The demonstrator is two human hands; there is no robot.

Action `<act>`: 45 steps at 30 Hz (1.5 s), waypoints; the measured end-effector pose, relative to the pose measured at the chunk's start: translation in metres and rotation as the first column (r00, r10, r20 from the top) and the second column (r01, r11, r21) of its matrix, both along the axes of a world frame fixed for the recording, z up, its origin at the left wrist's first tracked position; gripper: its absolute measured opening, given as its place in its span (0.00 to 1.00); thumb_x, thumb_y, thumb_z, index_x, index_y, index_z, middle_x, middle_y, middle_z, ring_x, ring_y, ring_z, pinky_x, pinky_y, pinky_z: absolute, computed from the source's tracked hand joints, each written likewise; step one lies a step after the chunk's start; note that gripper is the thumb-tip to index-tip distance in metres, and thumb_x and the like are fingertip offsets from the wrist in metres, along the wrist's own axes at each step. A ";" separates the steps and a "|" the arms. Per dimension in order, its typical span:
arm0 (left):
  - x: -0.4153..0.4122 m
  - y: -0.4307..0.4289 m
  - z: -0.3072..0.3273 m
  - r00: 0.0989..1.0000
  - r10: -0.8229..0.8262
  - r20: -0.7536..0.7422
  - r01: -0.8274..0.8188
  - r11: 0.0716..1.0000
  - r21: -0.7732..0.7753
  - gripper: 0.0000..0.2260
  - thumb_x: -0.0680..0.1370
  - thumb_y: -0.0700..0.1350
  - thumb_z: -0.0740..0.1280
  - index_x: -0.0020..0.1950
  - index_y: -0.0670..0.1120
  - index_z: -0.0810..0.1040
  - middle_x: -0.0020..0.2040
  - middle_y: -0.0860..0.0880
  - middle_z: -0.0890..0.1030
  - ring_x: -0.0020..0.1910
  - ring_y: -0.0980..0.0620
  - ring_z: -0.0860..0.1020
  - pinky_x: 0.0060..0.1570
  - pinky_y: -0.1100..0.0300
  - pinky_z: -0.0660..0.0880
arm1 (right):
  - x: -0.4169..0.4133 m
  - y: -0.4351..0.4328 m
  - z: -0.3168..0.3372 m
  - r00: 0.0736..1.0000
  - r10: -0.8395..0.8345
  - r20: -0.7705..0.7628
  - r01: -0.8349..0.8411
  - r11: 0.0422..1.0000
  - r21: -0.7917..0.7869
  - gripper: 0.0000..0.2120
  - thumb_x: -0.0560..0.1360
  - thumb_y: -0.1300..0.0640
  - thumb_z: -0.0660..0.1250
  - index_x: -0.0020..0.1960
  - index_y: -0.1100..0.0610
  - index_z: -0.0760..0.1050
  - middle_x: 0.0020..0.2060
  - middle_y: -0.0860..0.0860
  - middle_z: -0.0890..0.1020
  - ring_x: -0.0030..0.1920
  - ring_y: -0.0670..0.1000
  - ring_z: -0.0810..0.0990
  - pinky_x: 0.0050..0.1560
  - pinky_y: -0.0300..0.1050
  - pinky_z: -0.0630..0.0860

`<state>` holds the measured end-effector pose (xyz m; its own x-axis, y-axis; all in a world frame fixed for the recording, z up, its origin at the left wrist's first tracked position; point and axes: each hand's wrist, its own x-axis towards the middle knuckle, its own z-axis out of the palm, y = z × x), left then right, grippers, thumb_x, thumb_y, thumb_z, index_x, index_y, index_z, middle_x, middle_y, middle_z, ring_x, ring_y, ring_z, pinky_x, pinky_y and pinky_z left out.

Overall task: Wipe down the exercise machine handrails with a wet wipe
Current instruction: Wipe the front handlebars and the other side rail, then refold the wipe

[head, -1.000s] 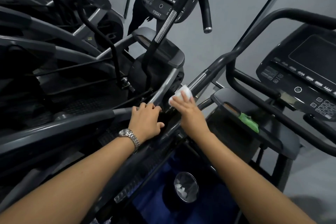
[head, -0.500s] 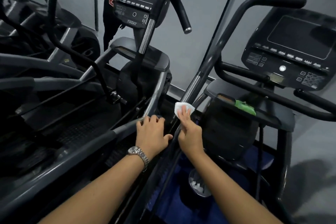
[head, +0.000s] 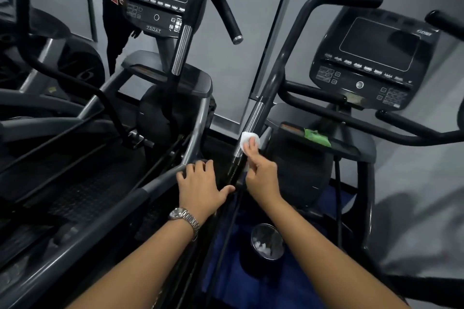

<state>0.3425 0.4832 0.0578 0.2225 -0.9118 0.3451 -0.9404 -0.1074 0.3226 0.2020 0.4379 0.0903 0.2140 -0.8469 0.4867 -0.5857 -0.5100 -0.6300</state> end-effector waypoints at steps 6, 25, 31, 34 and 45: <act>0.001 -0.002 -0.004 1.000 -0.005 -0.027 0.005 1.000 -0.016 0.37 0.68 0.72 0.60 0.69 0.49 0.65 0.64 0.49 0.73 0.63 0.47 0.69 0.61 0.48 0.66 | -0.015 0.003 -0.017 0.973 0.052 -0.225 -0.073 0.994 -0.084 0.34 0.68 0.79 0.61 0.71 0.58 0.67 0.71 0.51 0.66 0.70 0.47 0.66 0.67 0.33 0.64; 0.003 0.010 -0.003 0.999 -0.012 -0.033 0.013 0.999 0.051 0.47 0.68 0.74 0.57 0.76 0.44 0.54 0.68 0.46 0.69 0.66 0.47 0.68 0.62 0.49 0.68 | -0.020 -0.013 0.001 0.854 0.078 -0.514 -0.164 0.978 -0.125 0.38 0.65 0.79 0.60 0.68 0.51 0.72 0.71 0.43 0.66 0.71 0.52 0.68 0.47 0.56 0.80; 0.015 0.016 -0.004 0.989 -0.064 -0.134 0.073 0.995 0.067 0.46 0.68 0.72 0.61 0.76 0.45 0.54 0.71 0.46 0.66 0.68 0.46 0.65 0.63 0.48 0.66 | -0.026 0.004 -0.028 0.853 0.148 -0.501 -0.246 0.960 -0.134 0.39 0.65 0.79 0.61 0.69 0.49 0.70 0.71 0.41 0.64 0.72 0.44 0.59 0.48 0.51 0.81; 0.023 0.015 -0.007 0.960 -0.135 -0.246 0.151 0.987 0.046 0.38 0.73 0.63 0.65 0.76 0.47 0.57 0.71 0.48 0.65 0.69 0.48 0.64 0.65 0.50 0.66 | -0.033 -0.004 -0.027 0.882 0.097 -0.461 -0.193 0.967 -0.165 0.40 0.64 0.79 0.62 0.68 0.48 0.72 0.69 0.38 0.65 0.72 0.44 0.61 0.54 0.49 0.79; -0.001 0.008 0.020 0.195 -0.162 -0.967 0.218 0.969 -0.118 0.14 0.76 0.51 0.67 0.41 0.41 0.83 0.37 0.43 0.84 0.39 0.50 0.83 0.38 0.61 0.77 | -0.010 0.041 -0.019 0.988 0.155 0.026 -0.156 0.987 0.029 0.19 0.74 0.62 0.63 0.63 0.53 0.77 0.34 0.46 0.82 0.29 0.39 0.75 0.35 0.34 0.72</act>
